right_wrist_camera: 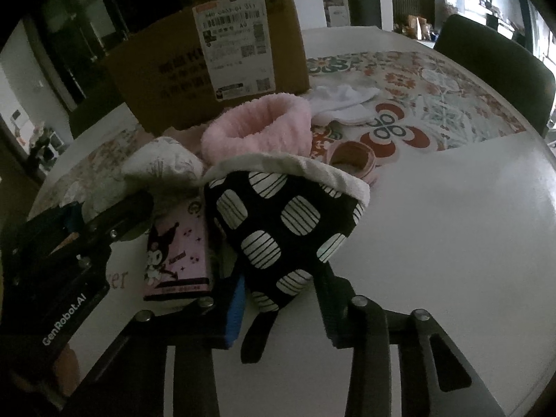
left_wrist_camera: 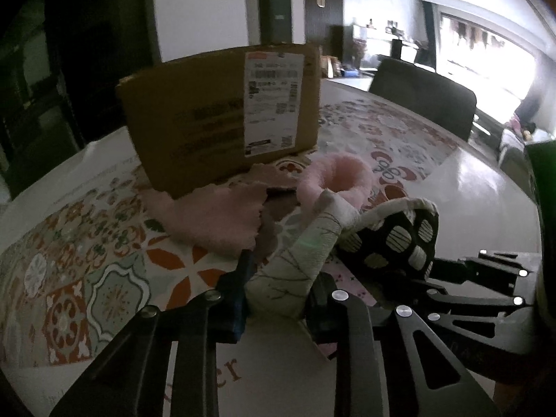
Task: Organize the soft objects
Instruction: 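Lift both held items into the cardboard box and open both tools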
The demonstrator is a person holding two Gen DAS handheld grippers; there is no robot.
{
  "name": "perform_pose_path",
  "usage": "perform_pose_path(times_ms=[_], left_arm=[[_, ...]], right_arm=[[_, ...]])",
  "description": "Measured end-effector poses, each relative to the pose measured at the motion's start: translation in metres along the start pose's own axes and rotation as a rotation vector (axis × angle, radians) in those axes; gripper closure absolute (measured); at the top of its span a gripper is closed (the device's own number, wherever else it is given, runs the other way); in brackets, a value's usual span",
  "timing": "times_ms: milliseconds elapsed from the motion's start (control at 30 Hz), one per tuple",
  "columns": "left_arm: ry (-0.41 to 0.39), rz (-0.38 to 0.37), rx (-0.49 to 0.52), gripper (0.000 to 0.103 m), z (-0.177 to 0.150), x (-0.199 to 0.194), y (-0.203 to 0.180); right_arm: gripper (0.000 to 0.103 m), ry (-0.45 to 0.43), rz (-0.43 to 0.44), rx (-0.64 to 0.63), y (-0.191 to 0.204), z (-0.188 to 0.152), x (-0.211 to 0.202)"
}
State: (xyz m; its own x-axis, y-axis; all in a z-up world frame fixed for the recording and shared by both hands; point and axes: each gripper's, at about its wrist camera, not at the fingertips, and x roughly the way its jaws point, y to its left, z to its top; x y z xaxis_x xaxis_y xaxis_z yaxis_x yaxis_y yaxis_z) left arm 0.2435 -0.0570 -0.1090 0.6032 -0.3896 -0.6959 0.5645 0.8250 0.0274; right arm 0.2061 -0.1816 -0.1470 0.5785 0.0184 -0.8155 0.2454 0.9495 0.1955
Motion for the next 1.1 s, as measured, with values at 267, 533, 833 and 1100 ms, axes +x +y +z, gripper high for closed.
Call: perform_pose_path(times_ms=[267, 533, 833, 1100], left_arm=[[-0.006, 0.048, -0.1, 0.078, -0.001, -0.016, -0.005], [-0.029, 0.086, -0.195, 0.078, 0.002, -0.041, -0.004], [-0.098, 0.133, -0.231, 0.078, 0.023, -0.081, 0.002], [-0.14, 0.173, -0.257, 0.078, 0.046, -0.104, 0.014]], right_arm=[[0.07, -0.012, 0.019, -0.002, -0.007, -0.002, -0.011], [0.07, -0.088, 0.034, -0.022, -0.008, 0.006, -0.041], [0.07, -0.183, 0.05, -0.065, 0.006, 0.023, -0.083], [0.07, -0.278, 0.076, -0.087, 0.02, 0.05, -0.116]])
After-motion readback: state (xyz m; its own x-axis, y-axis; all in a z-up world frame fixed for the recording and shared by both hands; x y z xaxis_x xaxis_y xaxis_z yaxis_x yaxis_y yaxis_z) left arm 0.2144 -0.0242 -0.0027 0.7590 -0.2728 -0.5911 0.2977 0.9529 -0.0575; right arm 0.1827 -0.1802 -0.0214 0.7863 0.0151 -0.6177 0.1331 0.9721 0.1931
